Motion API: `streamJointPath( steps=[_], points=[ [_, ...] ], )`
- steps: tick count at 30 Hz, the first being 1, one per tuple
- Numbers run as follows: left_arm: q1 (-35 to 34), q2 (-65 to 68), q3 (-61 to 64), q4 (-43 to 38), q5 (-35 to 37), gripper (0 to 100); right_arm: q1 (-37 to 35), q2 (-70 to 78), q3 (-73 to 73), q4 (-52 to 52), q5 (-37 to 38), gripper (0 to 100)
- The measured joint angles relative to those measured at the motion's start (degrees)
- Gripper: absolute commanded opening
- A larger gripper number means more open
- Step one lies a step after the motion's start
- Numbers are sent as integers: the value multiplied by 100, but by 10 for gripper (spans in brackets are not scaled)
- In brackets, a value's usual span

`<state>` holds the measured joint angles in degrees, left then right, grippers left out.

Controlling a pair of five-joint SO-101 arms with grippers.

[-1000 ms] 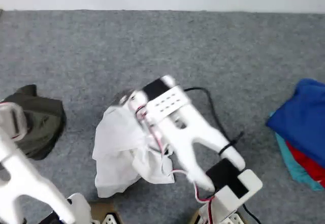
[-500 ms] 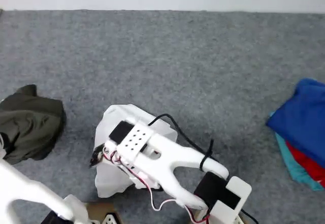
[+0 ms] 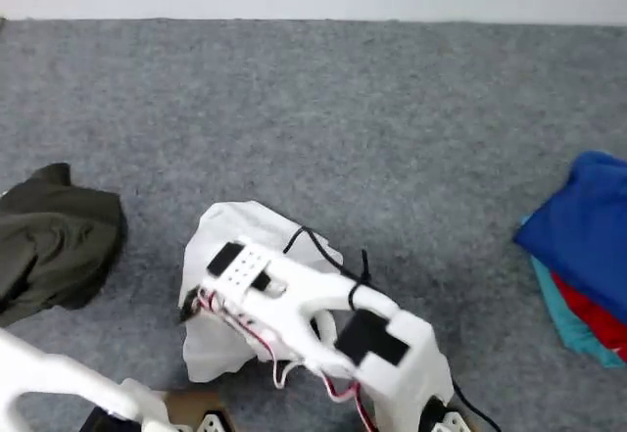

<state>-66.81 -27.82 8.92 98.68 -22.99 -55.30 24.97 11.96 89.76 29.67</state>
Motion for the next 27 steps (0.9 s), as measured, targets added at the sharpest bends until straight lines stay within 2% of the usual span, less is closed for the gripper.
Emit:
streamJointPath(
  steps=[5,15,19,27],
  points=[
    [-18,0,0,0,0,218,765,237,-624,343,9,9],
    [-18,0,9,0,0,218,3552,-237,-2778,1002,747,9],
    [-18,0,18,0,0,218,4536,-237,-3938,976,1029,9],
    [-18,0,18,0,0,218,6286,519,-6224,18,1064,35]
  ],
)
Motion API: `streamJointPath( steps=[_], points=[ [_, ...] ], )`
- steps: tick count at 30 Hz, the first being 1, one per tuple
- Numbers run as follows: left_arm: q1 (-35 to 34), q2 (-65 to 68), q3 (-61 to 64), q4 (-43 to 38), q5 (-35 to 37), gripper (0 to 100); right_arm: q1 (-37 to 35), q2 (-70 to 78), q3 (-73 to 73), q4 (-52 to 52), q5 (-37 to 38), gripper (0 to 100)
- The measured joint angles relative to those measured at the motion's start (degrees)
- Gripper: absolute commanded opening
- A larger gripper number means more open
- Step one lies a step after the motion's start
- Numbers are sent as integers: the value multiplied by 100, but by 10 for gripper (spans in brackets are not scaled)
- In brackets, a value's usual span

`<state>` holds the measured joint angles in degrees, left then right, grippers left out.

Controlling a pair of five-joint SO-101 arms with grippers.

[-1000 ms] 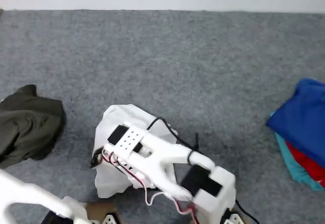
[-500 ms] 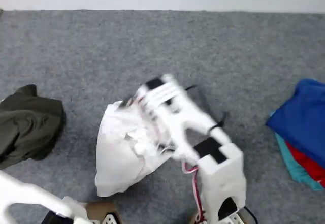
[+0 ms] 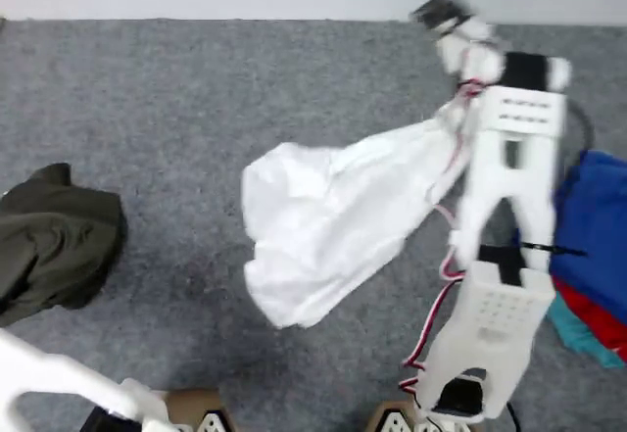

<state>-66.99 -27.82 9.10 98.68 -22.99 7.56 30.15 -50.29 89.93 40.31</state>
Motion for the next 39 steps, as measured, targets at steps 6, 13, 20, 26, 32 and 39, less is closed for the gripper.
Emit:
streamJointPath(
  steps=[6,13,20,26,32,39],
  points=[
    [0,0,0,0,0,218,501,756,-1196,176,-26,426],
    [0,0,0,0,0,218,387,862,-1714,1073,-70,351],
    [35,0,18,0,0,218,-484,-176,-281,1073,466,281],
    [246,0,18,26,0,218,-1960,-1714,2910,1073,1240,281],
    [255,0,18,26,0,218,-3622,-2813,5697,1073,1495,281],
    [255,0,18,26,0,218,-3868,-2804,7068,-114,1503,281]
  ],
)
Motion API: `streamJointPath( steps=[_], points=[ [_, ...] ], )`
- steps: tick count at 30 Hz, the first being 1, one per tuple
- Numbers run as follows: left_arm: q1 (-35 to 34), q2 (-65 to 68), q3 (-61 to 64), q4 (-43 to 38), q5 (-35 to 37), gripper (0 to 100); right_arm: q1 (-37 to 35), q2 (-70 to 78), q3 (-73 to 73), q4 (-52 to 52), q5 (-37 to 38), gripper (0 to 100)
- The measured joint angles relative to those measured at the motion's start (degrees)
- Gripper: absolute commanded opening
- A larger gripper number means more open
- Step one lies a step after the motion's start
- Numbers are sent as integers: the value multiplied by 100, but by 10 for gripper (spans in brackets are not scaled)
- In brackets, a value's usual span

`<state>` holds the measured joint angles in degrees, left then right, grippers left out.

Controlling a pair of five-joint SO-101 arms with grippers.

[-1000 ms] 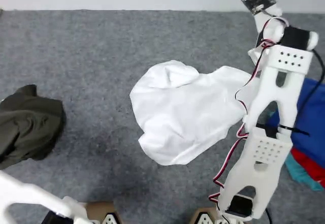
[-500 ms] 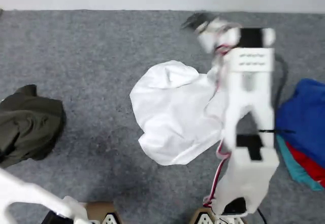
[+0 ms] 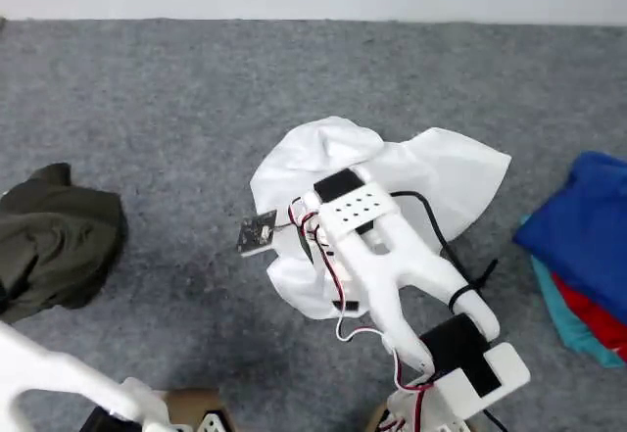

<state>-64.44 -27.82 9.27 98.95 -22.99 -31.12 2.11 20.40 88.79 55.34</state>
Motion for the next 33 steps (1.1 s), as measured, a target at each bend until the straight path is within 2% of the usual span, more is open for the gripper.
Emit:
streamJointPath(
  steps=[7,9,11,12,14,16,22,25,33],
  points=[
    [0,0,0,0,0,218,114,782,-281,-343,0,251],
    [0,0,0,0,0,218,114,1108,-554,-352,-9,160],
    [0,0,0,18,0,218,114,1433,-844,-360,-9,22],
    [0,0,0,18,0,218,123,1574,-967,-369,-9,0],
    [0,0,0,18,0,218,132,1723,-1187,-369,-62,42],
    [0,0,0,18,0,218,149,1714,-1380,-308,-211,6],
    [0,0,0,18,0,218,-62,1380,-2004,580,-281,9],
    [0,0,0,18,0,218,-343,888,-2127,1143,-308,9],
    [0,0,0,18,0,218,-1002,-1266,-2127,1178,-316,9]
  ],
)
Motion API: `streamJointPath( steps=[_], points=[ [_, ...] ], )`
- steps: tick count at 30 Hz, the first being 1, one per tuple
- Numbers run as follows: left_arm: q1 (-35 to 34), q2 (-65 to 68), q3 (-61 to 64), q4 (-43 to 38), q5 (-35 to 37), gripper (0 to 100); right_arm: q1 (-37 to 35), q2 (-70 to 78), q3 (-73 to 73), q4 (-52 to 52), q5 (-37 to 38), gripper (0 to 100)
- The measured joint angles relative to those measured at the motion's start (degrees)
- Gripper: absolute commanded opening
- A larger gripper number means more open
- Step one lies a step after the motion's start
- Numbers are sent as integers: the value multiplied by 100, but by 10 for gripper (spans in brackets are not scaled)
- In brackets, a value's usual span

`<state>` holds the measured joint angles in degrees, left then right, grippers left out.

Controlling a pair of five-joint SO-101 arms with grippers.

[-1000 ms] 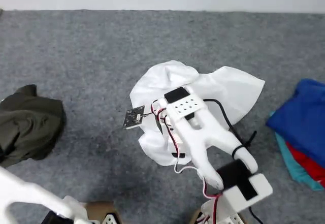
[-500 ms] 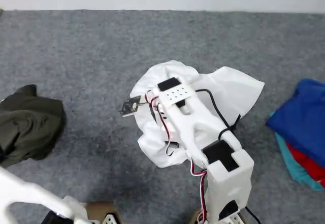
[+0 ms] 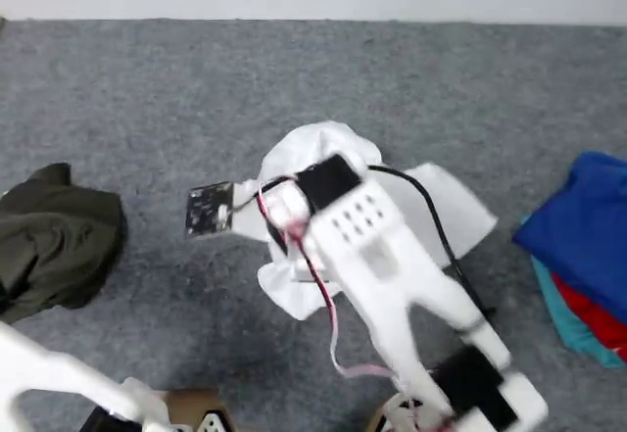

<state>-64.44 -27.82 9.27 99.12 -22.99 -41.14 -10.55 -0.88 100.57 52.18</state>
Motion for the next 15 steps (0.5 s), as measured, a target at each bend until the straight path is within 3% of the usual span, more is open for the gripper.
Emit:
streamJointPath(
  steps=[11,15],
  points=[
    [0,0,0,0,0,218,-211,-2127,-1565,-492,-519,9],
    [0,0,0,0,0,218,501,-2207,-2127,-1196,-571,9]
  ],
)
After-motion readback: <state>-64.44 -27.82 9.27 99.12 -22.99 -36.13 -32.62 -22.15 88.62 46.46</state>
